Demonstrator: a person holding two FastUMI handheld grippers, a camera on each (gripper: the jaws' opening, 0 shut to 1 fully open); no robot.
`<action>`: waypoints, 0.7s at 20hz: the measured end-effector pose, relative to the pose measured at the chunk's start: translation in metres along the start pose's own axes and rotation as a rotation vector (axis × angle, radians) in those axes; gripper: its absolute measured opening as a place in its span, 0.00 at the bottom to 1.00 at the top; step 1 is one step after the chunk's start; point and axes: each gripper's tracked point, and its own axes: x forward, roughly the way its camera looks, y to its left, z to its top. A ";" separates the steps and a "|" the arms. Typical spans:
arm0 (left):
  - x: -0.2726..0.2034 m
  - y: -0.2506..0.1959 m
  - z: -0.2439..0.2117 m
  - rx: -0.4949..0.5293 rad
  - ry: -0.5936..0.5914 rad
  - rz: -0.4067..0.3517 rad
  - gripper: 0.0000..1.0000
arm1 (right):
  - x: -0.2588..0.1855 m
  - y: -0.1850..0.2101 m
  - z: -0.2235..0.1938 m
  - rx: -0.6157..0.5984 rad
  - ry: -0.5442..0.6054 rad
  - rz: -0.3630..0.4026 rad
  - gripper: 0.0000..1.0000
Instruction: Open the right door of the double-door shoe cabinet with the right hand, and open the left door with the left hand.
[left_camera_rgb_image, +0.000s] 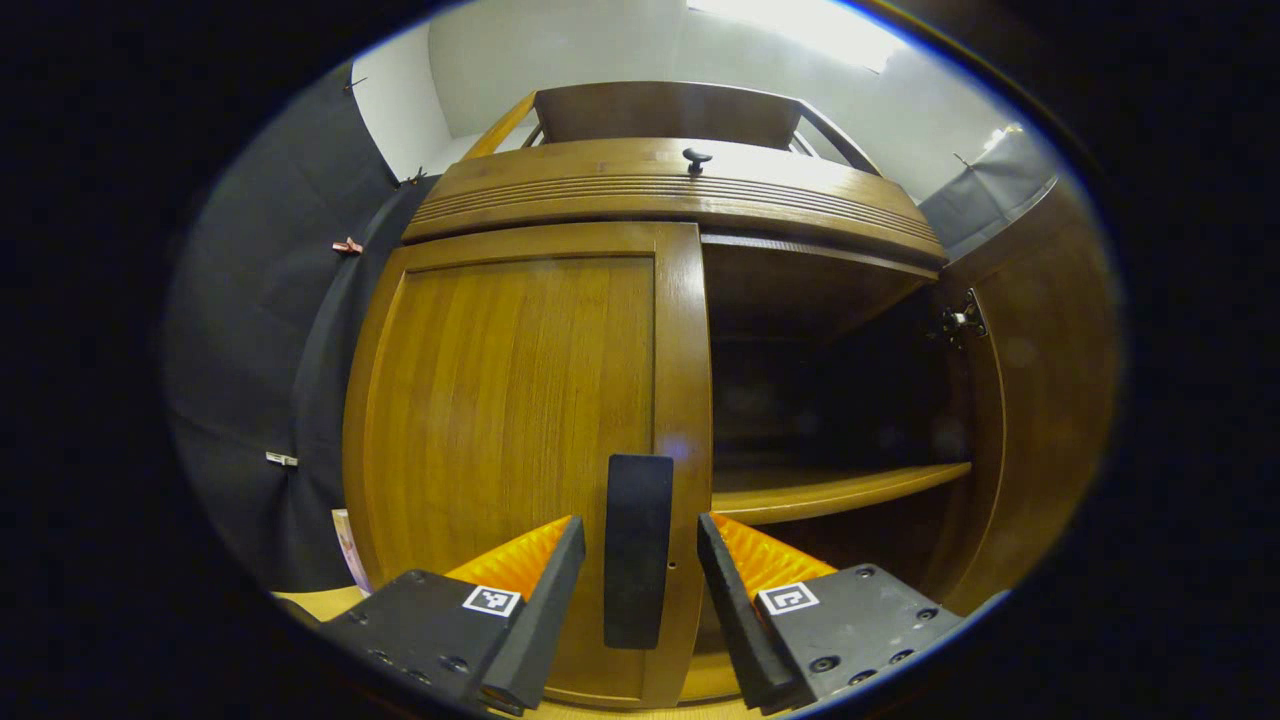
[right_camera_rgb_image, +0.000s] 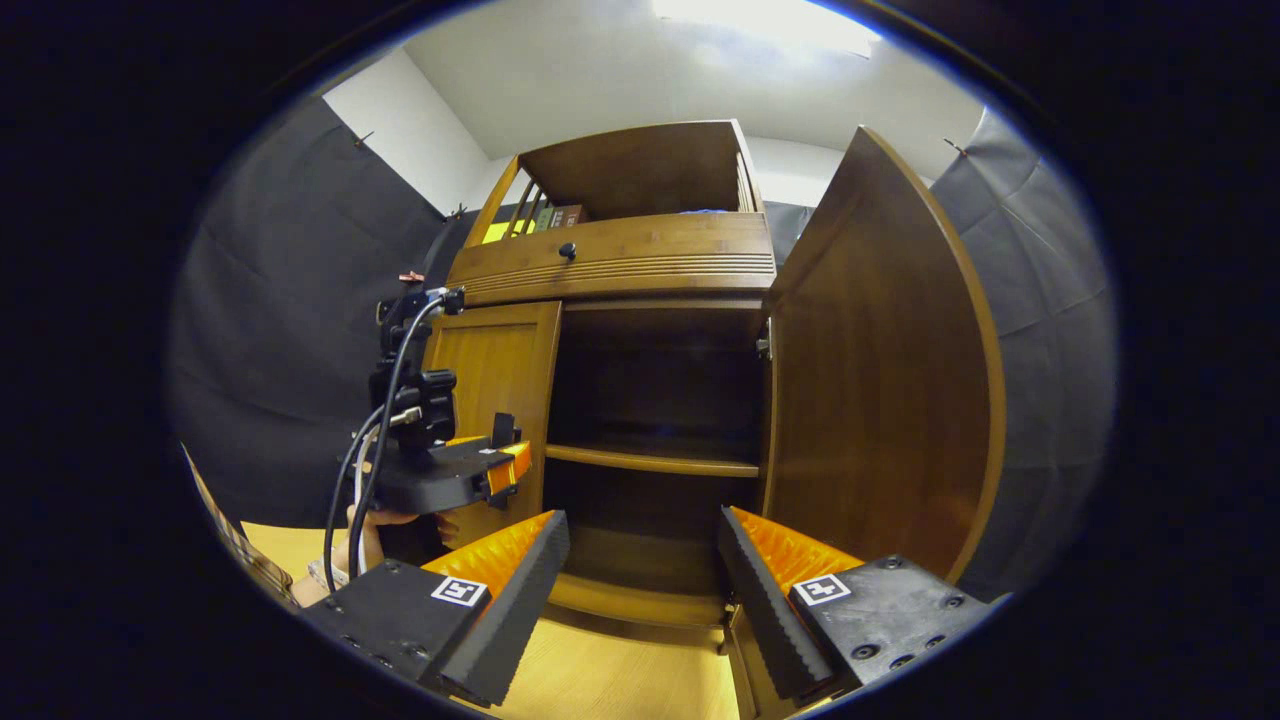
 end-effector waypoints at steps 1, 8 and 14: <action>0.008 0.000 0.001 0.004 -0.005 -0.006 0.70 | 0.001 0.000 -0.004 0.005 0.010 0.001 0.95; 0.015 0.005 0.003 0.035 -0.010 0.047 0.43 | -0.002 -0.007 -0.016 0.045 0.050 -0.014 0.95; 0.014 0.004 0.001 0.047 0.019 0.044 0.31 | -0.007 -0.007 -0.019 0.046 0.060 -0.016 0.95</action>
